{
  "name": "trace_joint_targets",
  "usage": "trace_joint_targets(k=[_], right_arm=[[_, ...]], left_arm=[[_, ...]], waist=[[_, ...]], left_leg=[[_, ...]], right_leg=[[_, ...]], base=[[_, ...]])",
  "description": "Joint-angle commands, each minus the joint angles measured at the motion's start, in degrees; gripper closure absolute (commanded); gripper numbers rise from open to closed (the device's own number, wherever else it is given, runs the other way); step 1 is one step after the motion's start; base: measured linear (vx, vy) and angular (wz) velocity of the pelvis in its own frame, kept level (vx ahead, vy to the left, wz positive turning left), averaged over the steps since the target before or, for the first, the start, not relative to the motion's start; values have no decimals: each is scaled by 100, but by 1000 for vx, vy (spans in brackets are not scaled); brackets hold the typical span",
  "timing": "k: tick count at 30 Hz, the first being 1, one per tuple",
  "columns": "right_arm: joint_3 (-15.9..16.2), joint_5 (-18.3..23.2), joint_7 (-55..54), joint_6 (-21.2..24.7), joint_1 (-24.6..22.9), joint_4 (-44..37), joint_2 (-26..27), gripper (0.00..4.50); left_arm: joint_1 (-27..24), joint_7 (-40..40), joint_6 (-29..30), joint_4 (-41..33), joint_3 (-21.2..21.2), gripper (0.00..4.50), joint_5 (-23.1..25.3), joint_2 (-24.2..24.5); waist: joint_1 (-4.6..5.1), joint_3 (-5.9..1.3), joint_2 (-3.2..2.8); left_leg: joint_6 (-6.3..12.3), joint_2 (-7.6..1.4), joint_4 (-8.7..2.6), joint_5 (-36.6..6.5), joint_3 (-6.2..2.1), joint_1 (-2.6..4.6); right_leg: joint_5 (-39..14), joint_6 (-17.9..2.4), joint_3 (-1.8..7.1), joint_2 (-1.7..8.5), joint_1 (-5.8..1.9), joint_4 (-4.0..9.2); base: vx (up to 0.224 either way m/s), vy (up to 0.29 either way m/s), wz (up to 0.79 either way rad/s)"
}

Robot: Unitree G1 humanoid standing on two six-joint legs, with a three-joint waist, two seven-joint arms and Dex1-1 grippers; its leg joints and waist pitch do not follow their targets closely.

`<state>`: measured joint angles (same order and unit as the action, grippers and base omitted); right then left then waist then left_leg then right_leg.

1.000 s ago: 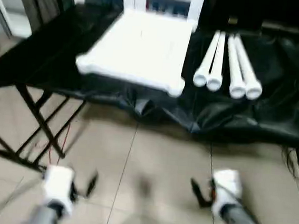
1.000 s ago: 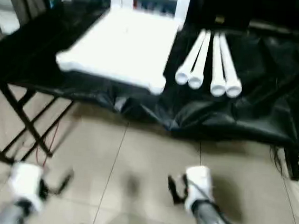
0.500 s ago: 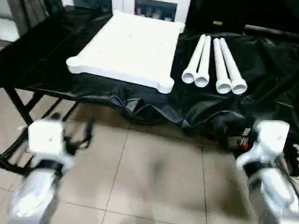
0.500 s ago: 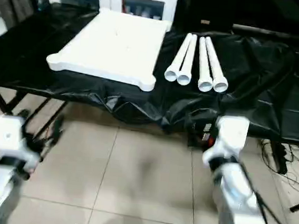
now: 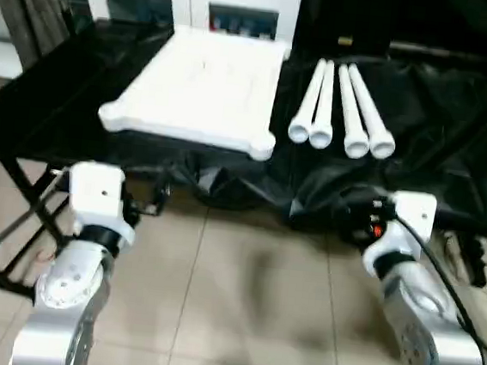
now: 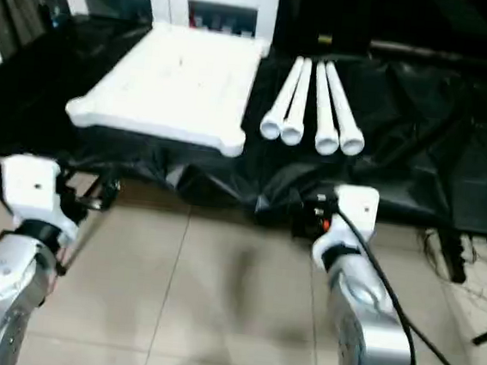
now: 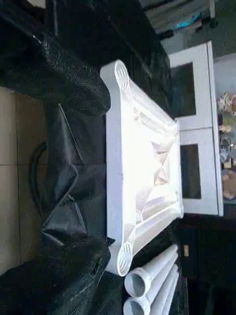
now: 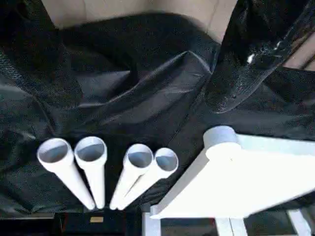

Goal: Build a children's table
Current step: Move to table

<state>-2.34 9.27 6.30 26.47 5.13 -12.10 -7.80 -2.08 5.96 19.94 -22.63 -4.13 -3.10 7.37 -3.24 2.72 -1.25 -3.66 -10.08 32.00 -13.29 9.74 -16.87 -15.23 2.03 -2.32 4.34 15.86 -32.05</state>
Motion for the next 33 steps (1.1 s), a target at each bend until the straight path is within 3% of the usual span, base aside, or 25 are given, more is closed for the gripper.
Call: trace_joint_targets(k=[1, 2, 3, 4, 6, 7, 8, 10, 11, 12, 13, 14, 17, 19, 21, 22, 23, 24, 25, 26, 28, 29, 31, 32, 33], right_arm=[[179, -206, 77, -134, -4, 64, -82, 0], [244, -186, 159, -125, -17, 19, -96, 0], [322, -166, 221, -140, -34, 1, -91, 0], [382, -183, 241, -179, -37, 22, -97, 0], [450, -215, 260, -238, -30, 54, -105, 0], [496, -212, 319, -283, -10, 75, -110, 0], [519, -199, 360, -302, 14, 83, -105, 0], [530, -181, 391, -354, 54, 106, -71, 0], [446, -6, 435, -249, 160, 163, 44, 0], [418, 39, 446, -214, 186, 177, 68, 0], [396, 110, 469, -115, 205, 181, 88, 0], [400, 162, 470, 39, 227, 156, 105, 0], [464, -86, 279, 37, 205, 123, 51, 0], [406, -55, 220, 53, 208, 162, 113, 0], [339, -36, 166, 17, 233, 212, 148, 0], [317, -66, 118, 1, 250, 246, 146, 0], [302, -76, 102, -1, 260, 265, 142, 0], [269, -69, 99, 16, 280, 298, 131, 0], [249, -76, 88, 25, 287, 308, 131, 0], [201, -87, 65, 48, 307, 332, 131, 0], [156, -58, 79, 76, 319, 333, 125, 0], [144, -58, 68, 78, 316, 308, 120, 0], [131, -49, 63, 95, 310, 265, 116, 0], [117, -63, 55, 109, 303, 203, 92, 0], [117, -66, 50, 109, 302, 197, 87, 0]], left_arm=[[-40, 0, 108, 21, 21, 3, 29, 30], [-40, 12, 140, -15, 12, 3, -1, 35], [-26, 25, 170, -50, -14, 3, -29, 46], [-16, 6, 184, -51, -47, 3, -30, 42], [-6, -24, 196, -42, -84, 3, -20, 42], [-4, -44, 169, -35, -110, 3, -20, 33], [-6, -63, 156, -30, -128, 3, -25, 21], [-8, -81, 132, -14, -141, 3, -13, 32], [15, -99, 110, 16, -157, 3, -9, 42], [20, -108, 107, 18, -157, 3, -4, 41], [39, -127, 100, 22, -176, 3, -10, 36], [85, -143, 97, 45, -218, 3, -32, 48], [120, -128, 150, 76, -218, 3, -4, 100], [142, -102, 172, 117, -224, 3, 24, 138], [179, -88, 184, 151, -238, 3, 5, 153], [198, -63, 181, 170, -223, 3, 18, 187], [209, -45, 176, 186, -215, 3, 23, 203], [236, -13, 180, 227, -201, 3, 15, 218], [252, -6, 168, 253, -184, 3, 26, 230], [293, 4, 143, 315, -143, 3, 52, 256], [366, 67, 127, 377, -68, 3, 17, 282], [400, 134, 132, 384, -9, 3, -14, 291], [423, 214, 139, 378, 63, 3, -39, 300], [435, 370, 151, 375, 234, 3, -46, 349], [437, 394, 149, 380, 261, 3, -41, 359]], waist=[[3, -276, -65], [-4, -369, -23], [-119, -330, 97], [-184, -426, 12], [-70, -401, -121], [174, -503, -195], [447, -551, -154], [387, -372, -137], [334, -284, 102], [280, -218, 195], [169, -188, 536], [-95, -224, 531], [-118, -160, 502], [-141, -74, 290], [-178, -121, -26], [-111, -143, -148], [141, -307, -279], [169, -426, -155], [127, -424, -225], [109, -353, -124], [57, -197, -36], [26, -135, 47], [25, -129, 344], [-201, -126, 510], [-343, -193, 564]], left_leg=[[427, -112, -477, -2039, -61, 122], [773, -16, -382, -1113, -51, 41], [1759, 395, 77, -313, -91, -894], [1899, 326, 137, -33, -118, -765], [2357, 309, 102, 787, -330, -603], [3204, 190, 106, 1513, -965, 410], [4399, -344, 88, 2792, -1901, 1097], [4021, -279, -55, 3229, -2154, 691], [2659, -265, -194, 1754, -1620, 497], [2280, -15, -306, 959, -1397, 322], [1891, 496, -164, -246, -986, 208], [1509, 970, 890, -880, -560, -197], [697, 709, 1079, -61, -648, -500], [513, 401, 832, 431, -720, -608], [557, 46, 118, 202, -661, -370], [574, -149, -207, -164, -848, -309], [970, -521, -387, -1690, -1456, 381], [1345, -614, -324, -1899, -1564, 545], [1112, -670, -243, -1960, -1375, 569], [-7, -632, -364, -1847, -878, 448], [-406, -672, -724, -2570, -396, 253], [-364, -711, -855, -3166, -93, 357], [-131, -437, -639, -3510, 377, 639], [234, 340, 522, -2841, 470, 551], [398, 433, 726, -2225, 284, 309]], right_leg=[[-1608, -922, 89, 80, -108, 439], [-369, -1009, 93, 25, -270, 323], [-184, -255, -38, 334, -886, 583], [-323, -166, -61, 590, -854, 659], [-53, -24, -468, 179, -798, 584], [-141, 148, -710, -375, -115, -48], [-1626, 405, -490, -340, 752, -812], [-1280, 402, -55, -66, 920, -1103], [-152, 83, 217, 64, 916, -1044], [310, -92, 269, 62, 752, -754], [12, 182, 693, 130, 326, -15], [-1673, 238, 1359, 661, -255, 386], [-1118, -381, 1220, 562, -428, 323], [-1509, -1354, 948, 607, -406, 549], [-2323, -1352, 353, 254, -418, 619], [-1981, -1083, 105, -69, -434, 337], [-1411, -567, -167, -385, 299, -748], [-1219, -325, -137, -310, 435, -927], [-1005, -122, -77, -216, 591, -1003], [-310, 140, -209, -172, 731, -1065], [209, -138, -296, -94, 715, -1006], [409, -426, -311, 42, 764, -823], [-374, -971, -88, 193, 774, -284], [-3277, -1281, 852, 530, 450, 588], [-3892, -1636, 1293, 781, 39, 622]], base=[[130, 18, 1], [133, 16, 5], [161, 18, 35], [161, 18, 35], [212, 14, 74], [249, 4, 78], [303, -108, 57], [202, -196, 25], [69, -163, 12], [-2, -146, 9], [-2, -146, 9], [88, -135, 24], [173, -73, 13], [151, 1, 4], [162, 84, 2], [170, 115, 2], [216, 161, -5], [216, 126, -4], [216, 126, -4], [182, 102, -25], [155, 80, -53], [149, -7, -55], [194, -75, -56], [280, -115, -50], [295, -85, -53]])
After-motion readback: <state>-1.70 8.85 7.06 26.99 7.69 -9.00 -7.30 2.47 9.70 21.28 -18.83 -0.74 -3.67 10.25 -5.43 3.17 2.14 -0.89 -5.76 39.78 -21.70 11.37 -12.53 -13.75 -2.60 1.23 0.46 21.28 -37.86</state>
